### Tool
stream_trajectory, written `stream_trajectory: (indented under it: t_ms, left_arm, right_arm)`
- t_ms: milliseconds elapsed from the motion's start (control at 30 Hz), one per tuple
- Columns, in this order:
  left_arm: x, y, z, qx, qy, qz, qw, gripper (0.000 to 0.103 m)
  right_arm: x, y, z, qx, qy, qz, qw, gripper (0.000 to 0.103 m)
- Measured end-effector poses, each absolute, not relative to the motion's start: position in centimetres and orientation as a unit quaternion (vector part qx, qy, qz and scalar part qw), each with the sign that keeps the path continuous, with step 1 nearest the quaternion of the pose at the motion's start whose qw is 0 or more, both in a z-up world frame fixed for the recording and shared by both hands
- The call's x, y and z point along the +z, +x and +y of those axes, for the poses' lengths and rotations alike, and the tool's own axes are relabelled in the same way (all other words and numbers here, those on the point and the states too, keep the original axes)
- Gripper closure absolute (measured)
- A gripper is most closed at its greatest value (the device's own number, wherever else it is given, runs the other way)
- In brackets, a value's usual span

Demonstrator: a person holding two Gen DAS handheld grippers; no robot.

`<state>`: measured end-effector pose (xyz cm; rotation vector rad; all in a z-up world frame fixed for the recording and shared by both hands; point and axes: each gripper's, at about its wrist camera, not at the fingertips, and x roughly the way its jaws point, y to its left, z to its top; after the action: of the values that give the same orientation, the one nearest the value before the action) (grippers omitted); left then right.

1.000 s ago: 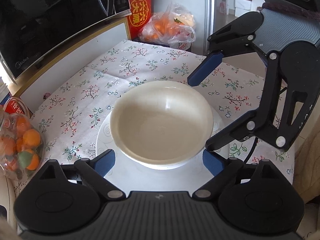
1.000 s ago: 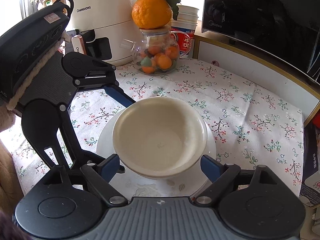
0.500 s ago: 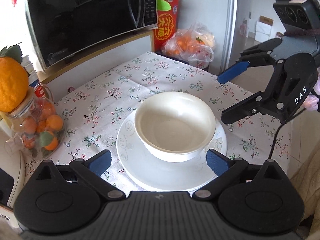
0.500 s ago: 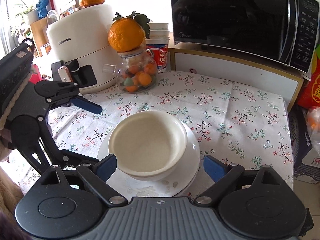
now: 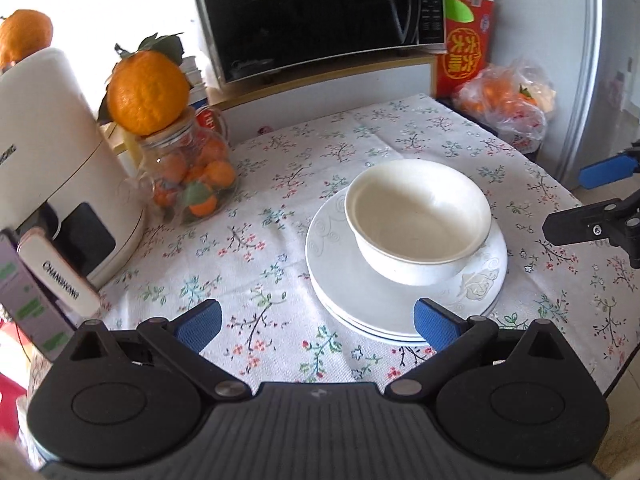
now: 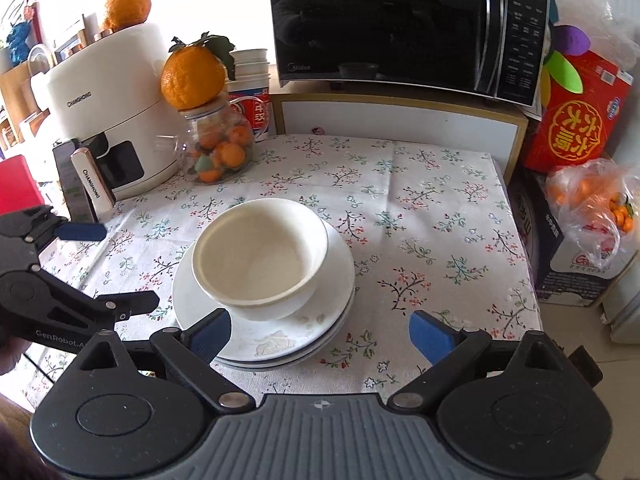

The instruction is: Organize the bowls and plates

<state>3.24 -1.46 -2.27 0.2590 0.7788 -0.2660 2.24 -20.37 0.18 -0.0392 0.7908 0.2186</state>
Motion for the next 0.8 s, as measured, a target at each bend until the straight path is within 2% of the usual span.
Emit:
stream_trajectory:
  t_ms: [433,667,800]
  left_arm:
    - [-1.6,0.6,-1.6,-0.05,0.026,0.405,0.913,0.0]
    - [-2.2,0.4,-1.4,-0.008,0.032,0.424,0.905,0.0]
    - [-2.3,0.2,-1.6,-0.009,0.042,0.426,0.904,0.0]
  right_arm:
    - [-1.8,-1.2,-17.7,0.019,-0.007,0.403,0.915,0.008]
    - [-1.9,-1.4,-18.2,-0.028,0.058,0.429,0.901,0.008]
    - [-1.6,-1.7,-17.7,-0.032,0.053,0.417,0.907,0.008]
